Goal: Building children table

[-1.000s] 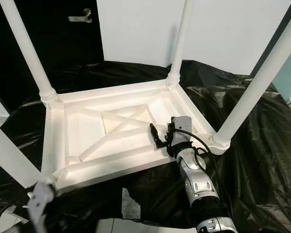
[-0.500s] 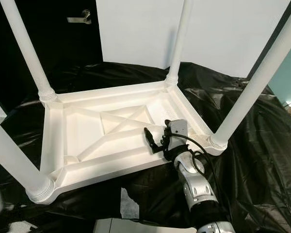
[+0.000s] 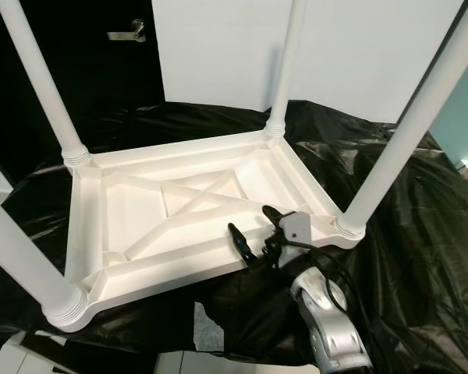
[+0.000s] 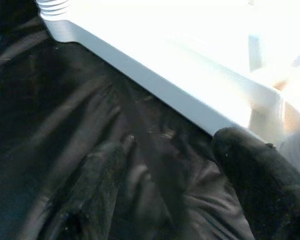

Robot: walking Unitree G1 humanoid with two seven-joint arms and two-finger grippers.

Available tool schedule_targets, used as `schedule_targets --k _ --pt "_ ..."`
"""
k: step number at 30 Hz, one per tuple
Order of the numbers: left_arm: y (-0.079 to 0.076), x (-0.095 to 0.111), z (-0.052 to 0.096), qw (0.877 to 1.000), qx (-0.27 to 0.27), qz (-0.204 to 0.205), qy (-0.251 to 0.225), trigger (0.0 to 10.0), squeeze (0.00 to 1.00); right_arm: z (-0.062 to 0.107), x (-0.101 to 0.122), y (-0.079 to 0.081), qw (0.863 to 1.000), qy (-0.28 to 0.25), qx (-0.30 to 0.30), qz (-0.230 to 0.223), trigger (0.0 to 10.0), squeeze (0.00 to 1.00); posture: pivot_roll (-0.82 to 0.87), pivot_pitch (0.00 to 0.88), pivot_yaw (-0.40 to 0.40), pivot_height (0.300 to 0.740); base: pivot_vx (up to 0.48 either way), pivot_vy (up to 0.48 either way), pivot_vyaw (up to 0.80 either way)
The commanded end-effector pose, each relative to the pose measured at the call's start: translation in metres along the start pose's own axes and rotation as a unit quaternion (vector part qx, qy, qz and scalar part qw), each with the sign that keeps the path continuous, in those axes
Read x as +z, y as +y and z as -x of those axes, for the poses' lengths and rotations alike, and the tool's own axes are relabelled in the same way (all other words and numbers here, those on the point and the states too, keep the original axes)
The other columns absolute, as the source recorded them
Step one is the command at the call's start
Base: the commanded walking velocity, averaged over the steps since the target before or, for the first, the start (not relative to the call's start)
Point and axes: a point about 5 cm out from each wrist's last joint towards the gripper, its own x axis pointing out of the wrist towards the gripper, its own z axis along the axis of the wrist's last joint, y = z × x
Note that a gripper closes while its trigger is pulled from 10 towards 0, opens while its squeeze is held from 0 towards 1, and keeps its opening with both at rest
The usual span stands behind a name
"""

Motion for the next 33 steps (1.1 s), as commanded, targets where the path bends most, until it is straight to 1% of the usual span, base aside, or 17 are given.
schedule_targets --k 1,2,4,5,6,7,8,11,14,15,16,21,25,26,29,31,33 --pt "0.005 -0.003 -0.012 1.0 0.024 -0.008 -0.011 10.0 0.0 0.009 0.003 -0.002 1.0 0.004 -0.005 -0.002 10.0 0.0 0.11 0.0 -0.025 0.74 0.0 0.0 0.0" --pt "0.005 -0.003 -0.012 1.0 0.024 -0.008 -0.011 10.0 0.0 0.009 0.003 -0.002 1.0 0.004 -0.005 -0.002 10.0 0.0 0.11 0.0 -0.025 0.74 0.0 0.0 0.0" --pt "0.014 0.002 -0.028 0.998 0.054 0.0 -0.039 10.0 0.0 0.019 0.005 0.001 1.0 0.009 -0.004 -0.004 10.0 0.0 0.09 0.0 -0.02 0.74 0.0 0.0 0.0" --pt "0.014 0.002 -0.028 0.998 0.054 0.0 -0.039 10.0 0.0 0.019 0.005 0.001 1.0 0.009 -0.004 -0.004 10.0 0.0 0.09 0.0 -0.02 0.74 0.0 0.0 0.0" --pt "0.019 0.008 -0.035 0.995 0.076 -0.007 -0.063 10.0 0.0 0.024 0.006 0.002 1.0 0.013 -0.005 -0.007 10.0 0.0 0.08 0.0 -0.017 0.74 0.0 0.0 0.0" --pt "0.026 0.013 -0.042 0.991 0.099 0.01 -0.093 10.0 0.0 0.031 0.005 0.002 1.0 0.021 -0.009 -0.007 10.0 0.0 0.07 0.0 -0.018 0.74 0.0 0.0 0.0" --pt "0.026 0.013 -0.042 0.991 0.099 0.01 -0.093 10.0 0.0 0.031 0.005 0.002 1.0 0.021 -0.009 -0.007 10.0 0.0 0.07 0.0 -0.018 0.74 0.0 0.0 0.0" --pt "0.043 0.033 -0.058 0.969 0.147 0.059 -0.189 10.0 0.0 0.048 0.003 0.001 0.998 0.045 -0.026 -0.017 10.0 0.0 0.04 0.0 -0.012 0.74 0.0 0.0 0.0" --pt "0.046 0.037 -0.062 0.963 0.154 0.071 -0.209 10.0 0.0 0.052 0.002 0.002 0.998 0.052 -0.029 -0.02 10.0 0.0 0.04 0.0 -0.01 0.74 0.0 0.0 0.0" --pt "0.047 0.042 -0.067 0.958 0.152 0.077 -0.23 10.0 0.0 0.057 0.0 0.003 0.997 0.061 -0.032 -0.025 10.0 0.0 0.03 0.0 -0.008 0.74 0.0 0.0 0.0" --pt "0.046 0.046 -0.073 0.954 0.144 0.092 -0.248 10.0 0.0 0.063 -0.002 0.004 0.996 0.071 -0.036 -0.03 10.0 0.0 0.02 0.0 -0.008 0.74 0.0 0.0 0.0" --pt "0.045 0.054 -0.086 0.945 0.122 0.109 -0.283 10.0 0.0 0.076 -0.004 0.008 0.994 0.091 -0.044 -0.041 10.0 0.0 0.01 0.0 -0.008 0.74 0.0 0.0 0.0" --pt "0.031 0.078 -0.103 0.925 0.039 0.137 -0.352 10.0 0.0 0.091 -0.009 0.009 0.988 0.122 -0.073 -0.06 10.0 0.0 -0.02 0.0 -0.009 0.74 0.0 0.0 0.0" --pt "0.031 0.078 -0.103 0.925 0.039 0.137 -0.352 10.0 0.0 0.091 -0.009 0.009 0.988 0.122 -0.073 -0.06 10.0 0.0 -0.02 0.0 -0.009 0.74 0.0 0.0 0.0" --pt "0.012 0.085 -0.114 0.917 -0.042 0.153 -0.365 10.0 0.0 0.096 -0.012 0.0 0.981 0.138 -0.125 -0.048 10.0 0.0 -0.03 0.0 -0.005 0.74 0.0 0.0 0.0" --pt "0.008 0.085 -0.116 0.916 -0.056 0.155 -0.365 10.0 0.0 0.097 -0.013 -0.002 0.979 0.144 -0.138 -0.047 10.0 0.0 -0.03 0.0 -0.005 0.74 0.0 0.0 0.0" --pt "-0.005 0.085 -0.121 0.919 -0.094 0.143 -0.356 10.0 0.0 0.097 -0.017 -0.011 0.972 0.152 -0.169 -0.049 10.0 0.0 -0.03 0.0 -0.006 0.74 0.0 0.0 0.0"
